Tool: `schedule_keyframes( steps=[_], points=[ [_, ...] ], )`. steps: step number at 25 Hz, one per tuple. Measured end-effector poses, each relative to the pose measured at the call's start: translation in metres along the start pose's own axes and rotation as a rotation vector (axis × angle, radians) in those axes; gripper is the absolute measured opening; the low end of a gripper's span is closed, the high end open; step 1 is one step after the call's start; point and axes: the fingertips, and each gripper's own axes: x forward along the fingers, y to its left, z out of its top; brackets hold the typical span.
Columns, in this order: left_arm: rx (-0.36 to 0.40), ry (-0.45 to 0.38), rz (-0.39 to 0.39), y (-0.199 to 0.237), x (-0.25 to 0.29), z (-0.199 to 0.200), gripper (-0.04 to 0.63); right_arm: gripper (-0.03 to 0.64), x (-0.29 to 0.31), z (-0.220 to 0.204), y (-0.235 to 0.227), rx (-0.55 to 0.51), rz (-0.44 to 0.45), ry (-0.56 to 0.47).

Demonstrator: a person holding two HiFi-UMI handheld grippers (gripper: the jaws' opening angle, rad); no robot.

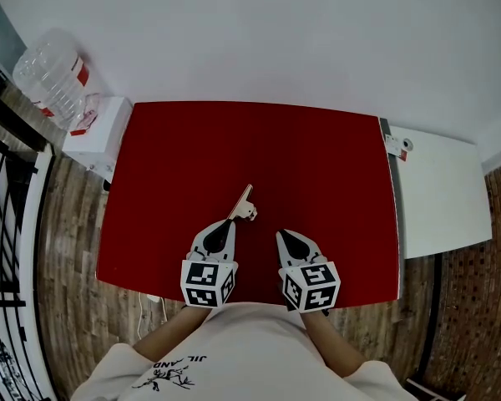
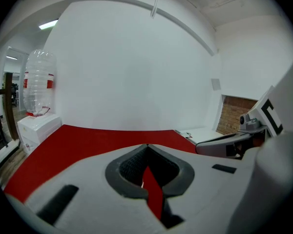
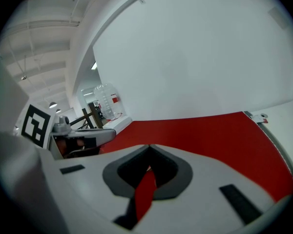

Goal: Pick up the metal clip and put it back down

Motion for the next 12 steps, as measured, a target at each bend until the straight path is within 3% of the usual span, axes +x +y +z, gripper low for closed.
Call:
schedule_keyframes(
  steps=[12],
  points=[
    [0.008,0.006,-0.002,-0.0013,-0.0066,-0.0024,0.006,0.006,-0.0056,-0.0004,0.0041,-0.018,-0.005,-0.003]
  ],
)
